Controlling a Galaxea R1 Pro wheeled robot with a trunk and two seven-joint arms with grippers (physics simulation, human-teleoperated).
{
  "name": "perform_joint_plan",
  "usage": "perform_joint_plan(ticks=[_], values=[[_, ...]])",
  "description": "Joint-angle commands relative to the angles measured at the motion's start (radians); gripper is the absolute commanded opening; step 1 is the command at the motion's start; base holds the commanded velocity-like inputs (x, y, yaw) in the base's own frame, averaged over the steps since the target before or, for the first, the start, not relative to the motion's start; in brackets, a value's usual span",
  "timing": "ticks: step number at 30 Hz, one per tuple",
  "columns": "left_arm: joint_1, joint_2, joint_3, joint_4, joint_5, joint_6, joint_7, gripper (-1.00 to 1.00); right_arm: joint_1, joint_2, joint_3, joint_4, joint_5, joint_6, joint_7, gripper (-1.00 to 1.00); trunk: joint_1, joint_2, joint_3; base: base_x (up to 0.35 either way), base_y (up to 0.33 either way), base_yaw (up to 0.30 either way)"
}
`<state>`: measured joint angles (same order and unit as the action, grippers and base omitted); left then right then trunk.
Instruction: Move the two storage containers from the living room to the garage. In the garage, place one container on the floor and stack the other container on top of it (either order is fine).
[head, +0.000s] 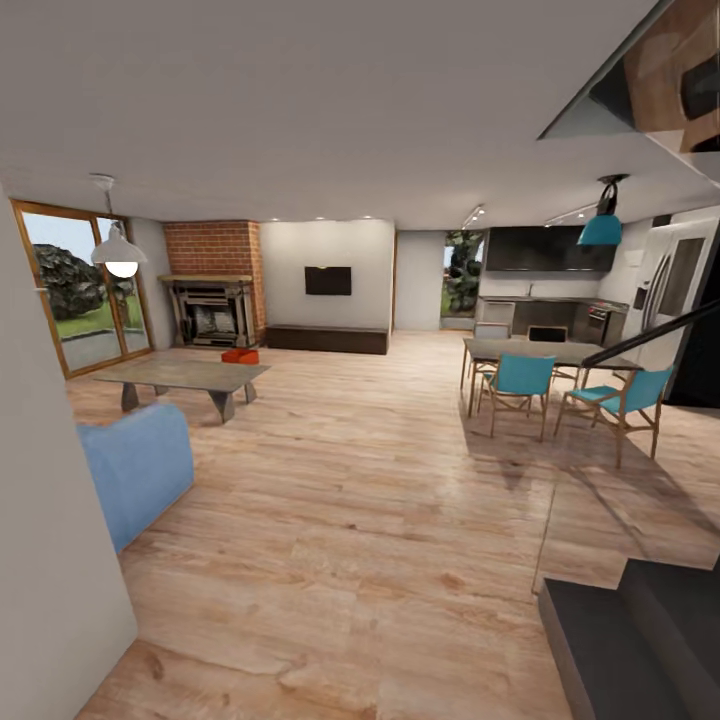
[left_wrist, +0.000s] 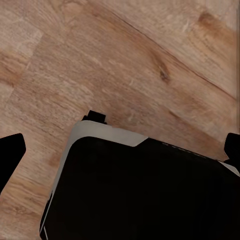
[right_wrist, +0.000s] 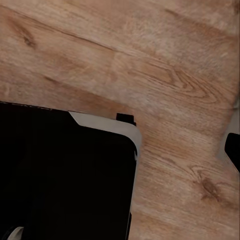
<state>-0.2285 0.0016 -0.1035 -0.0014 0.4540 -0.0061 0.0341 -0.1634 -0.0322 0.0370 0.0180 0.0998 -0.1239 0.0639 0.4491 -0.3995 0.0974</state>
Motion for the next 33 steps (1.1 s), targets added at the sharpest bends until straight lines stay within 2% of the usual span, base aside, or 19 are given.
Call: perform_joint_plan(ticks=[1,33], values=[[0.0,0.0,-0.009,0.0,0.008,-0.001,0.003,1.0,-0.001,-0.001,0.003,0.002,0.008,-0.005,0.001,1.0,0.001,-0.001,0.0,0.323,0.0,0.0],[0.0,0.0,-0.009,0.0,0.008,-0.002,0.003,1.0,-0.001,-0.004,0.004,0.002,0.009,-0.001,0.001,1.0,0.001,-0.001,0.0,0.323,0.0,0.0]])
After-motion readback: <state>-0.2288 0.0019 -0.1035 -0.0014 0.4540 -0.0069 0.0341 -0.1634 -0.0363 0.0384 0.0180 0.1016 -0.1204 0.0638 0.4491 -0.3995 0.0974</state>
